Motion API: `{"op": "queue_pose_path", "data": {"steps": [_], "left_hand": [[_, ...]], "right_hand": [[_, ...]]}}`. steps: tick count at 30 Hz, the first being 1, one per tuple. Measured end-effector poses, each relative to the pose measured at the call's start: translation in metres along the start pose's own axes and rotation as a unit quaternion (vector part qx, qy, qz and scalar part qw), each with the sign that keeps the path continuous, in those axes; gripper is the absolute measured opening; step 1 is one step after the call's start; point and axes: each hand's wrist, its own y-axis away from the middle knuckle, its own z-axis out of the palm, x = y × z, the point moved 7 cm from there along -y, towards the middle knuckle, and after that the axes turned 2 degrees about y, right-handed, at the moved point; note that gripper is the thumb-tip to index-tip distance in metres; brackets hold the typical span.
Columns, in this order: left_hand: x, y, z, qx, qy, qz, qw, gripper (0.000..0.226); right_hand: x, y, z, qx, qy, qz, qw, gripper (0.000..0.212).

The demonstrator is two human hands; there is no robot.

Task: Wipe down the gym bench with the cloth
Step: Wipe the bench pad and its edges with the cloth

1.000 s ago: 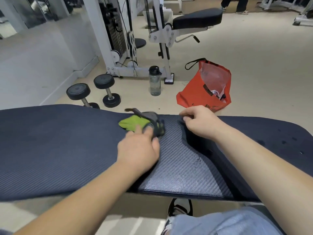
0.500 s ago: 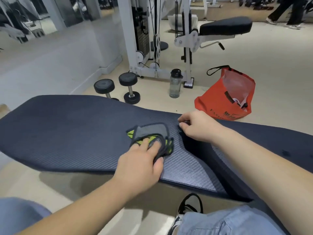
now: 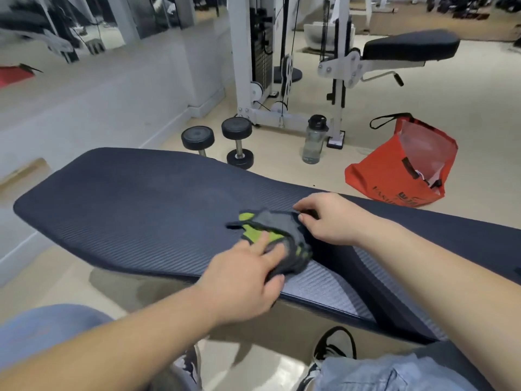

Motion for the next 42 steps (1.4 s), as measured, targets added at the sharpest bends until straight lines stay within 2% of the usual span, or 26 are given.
{"op": "queue_pose_path", "data": {"steps": [2, 3, 6, 7, 9, 12, 13, 15, 17, 19, 21, 22, 23, 25, 28, 34, 36, 40, 42], "left_hand": [[-0.021, -0.013, -0.008, -0.044, -0.019, 0.043, 0.998, 0.056], [-0.039, -0.021, -0.011, -0.054, -0.033, 0.016, 0.998, 0.055], [-0.086, -0.037, -0.02, -0.012, -0.02, -0.18, 0.983, 0.052], [-0.081, -0.038, -0.017, 0.005, -0.024, -0.214, 0.976, 0.051], [-0.047, -0.033, -0.002, 0.007, -0.033, -0.187, 0.982, 0.051], [-0.003, -0.027, 0.004, -0.057, 0.016, -0.02, 0.998, 0.052], [-0.006, -0.031, -0.003, -0.068, 0.019, 0.008, 0.997, 0.05], [-0.027, -0.041, -0.018, -0.066, 0.005, 0.003, 0.998, 0.049], [-0.051, -0.042, -0.029, -0.052, 0.054, -0.037, 0.996, 0.054], [-0.07, -0.038, -0.037, -0.001, 0.209, -0.081, 0.975, 0.047], [-0.091, -0.034, -0.046, 0.051, 0.39, -0.149, 0.907, 0.029], [-0.102, -0.034, -0.048, 0.06, 0.442, -0.185, 0.876, 0.031], [-0.111, -0.035, -0.05, 0.062, 0.45, -0.205, 0.867, 0.036], [-0.124, -0.04, -0.056, 0.071, 0.355, -0.204, 0.91, 0.04], [-0.128, -0.042, -0.054, 0.065, 0.244, -0.182, 0.95, 0.041], [-0.125, -0.045, -0.055, 0.079, 0.25, -0.142, 0.954, 0.042], [-0.121, -0.045, -0.056, 0.08, 0.247, -0.138, 0.956, 0.042], [-0.101, -0.052, -0.062, 0.071, 0.235, -0.099, 0.964, 0.037], [-0.083, -0.056, -0.065, 0.056, 0.235, -0.071, 0.968, 0.035]], "right_hand": [[-0.004, -0.003, 0.0, 0.003, 0.003, 0.002, 1.0, 0.034], [-0.005, -0.004, -0.001, 0.005, 0.003, 0.003, 1.0, 0.035], [-0.007, -0.004, -0.001, 0.011, 0.004, 0.003, 1.0, 0.036], [-0.008, -0.005, -0.001, 0.01, 0.006, 0.002, 1.0, 0.037], [-0.011, -0.007, 0.0, 0.015, 0.012, -0.005, 1.0, 0.038], [-0.018, -0.009, -0.001, 0.029, 0.01, -0.017, 0.999, 0.038], [-0.02, -0.009, -0.001, 0.033, 0.009, -0.019, 0.999, 0.038], [-0.021, -0.01, 0.001, 0.036, 0.013, -0.015, 0.999, 0.036], [-0.026, -0.009, 0.005, 0.042, 0.025, -0.018, 0.999, 0.035], [-0.039, -0.007, 0.012, 0.036, 0.027, -0.047, 0.998, 0.043], [-0.059, -0.004, 0.024, -0.003, 0.029, -0.093, 0.995, 0.058], [-0.068, -0.003, 0.034, -0.031, 0.037, -0.114, 0.992, 0.067], [-0.075, -0.001, 0.044, -0.056, 0.057, -0.128, 0.989, 0.076], [-0.08, -0.003, 0.058, -0.08, 0.101, -0.13, 0.983, 0.087], [-0.071, -0.019, 0.055, -0.06, 0.114, -0.109, 0.986, 0.084], [-0.018, -0.044, 0.025, 0.02, 0.111, 0.074, 0.991, 0.073], [-0.031, -0.034, 0.031, 0.004, 0.132, 0.06, 0.989, 0.068], [-0.066, 0.009, 0.049, -0.054, 0.134, -0.06, 0.988, 0.059], [-0.059, 0.024, 0.047, -0.054, 0.117, -0.066, 0.989, 0.057]]}}
